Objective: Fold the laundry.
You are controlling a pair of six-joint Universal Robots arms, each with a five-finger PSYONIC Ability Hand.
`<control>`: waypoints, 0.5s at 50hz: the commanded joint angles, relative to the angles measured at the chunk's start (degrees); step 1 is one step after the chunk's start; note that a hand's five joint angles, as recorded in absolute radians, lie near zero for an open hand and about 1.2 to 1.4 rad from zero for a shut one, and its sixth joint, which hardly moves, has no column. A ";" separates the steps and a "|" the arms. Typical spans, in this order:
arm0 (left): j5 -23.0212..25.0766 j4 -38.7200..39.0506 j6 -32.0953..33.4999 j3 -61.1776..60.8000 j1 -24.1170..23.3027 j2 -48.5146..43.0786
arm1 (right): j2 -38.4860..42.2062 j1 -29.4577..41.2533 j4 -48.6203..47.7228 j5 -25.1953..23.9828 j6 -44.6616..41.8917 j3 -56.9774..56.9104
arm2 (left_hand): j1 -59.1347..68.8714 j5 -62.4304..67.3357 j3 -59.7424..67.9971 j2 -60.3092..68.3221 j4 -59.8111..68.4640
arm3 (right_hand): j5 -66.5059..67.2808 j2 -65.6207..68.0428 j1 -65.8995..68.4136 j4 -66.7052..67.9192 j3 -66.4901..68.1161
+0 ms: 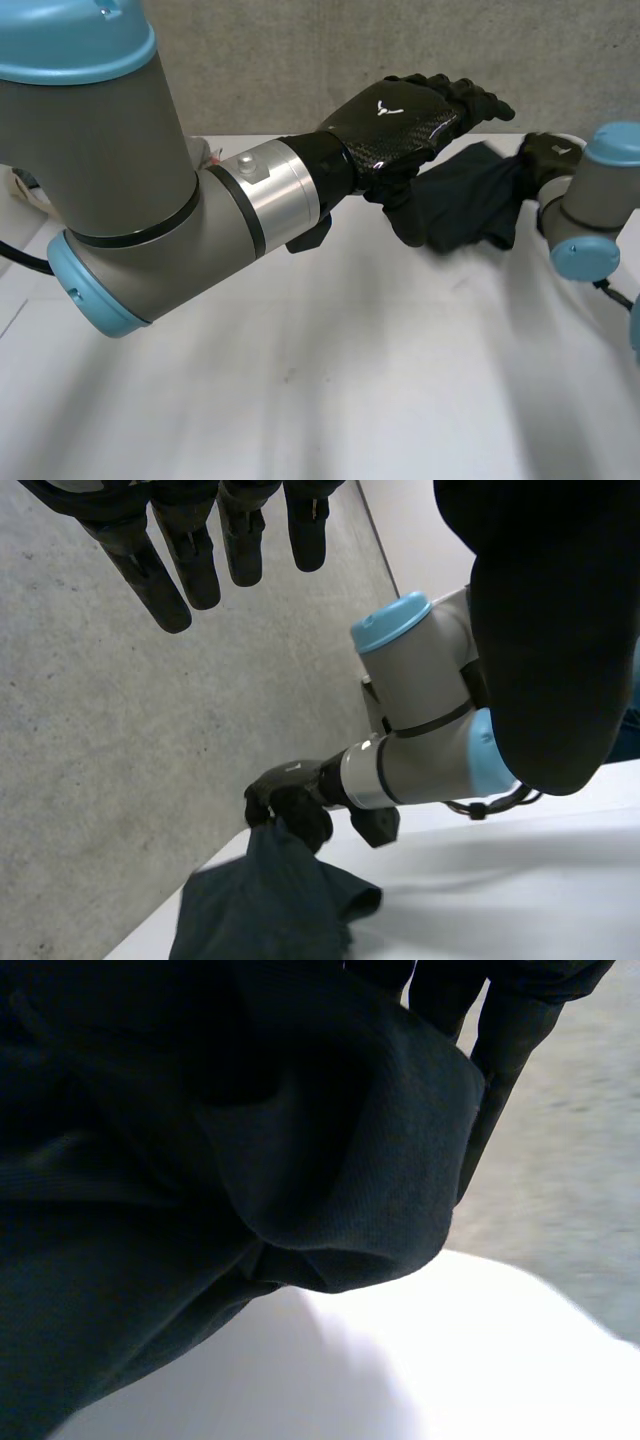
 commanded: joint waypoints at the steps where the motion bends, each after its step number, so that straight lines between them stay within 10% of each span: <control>1: -0.65 -0.14 -0.32 0.13 -0.08 0.30 | 17.86 -7.20 9.91 2.23 -1.43 -30.66 | -0.10 -2.98 -1.86 -1.61 -1.26 | 16.58 16.02 18.79 11.37 13.68; 25: -1.01 -0.84 -0.33 -0.49 0.62 -0.14 | 19.73 -18.99 3.50 1.78 -2.67 -26.30 | -0.10 -2.98 -1.86 -1.61 -1.26 | 16.58 16.02 18.79 11.37 13.68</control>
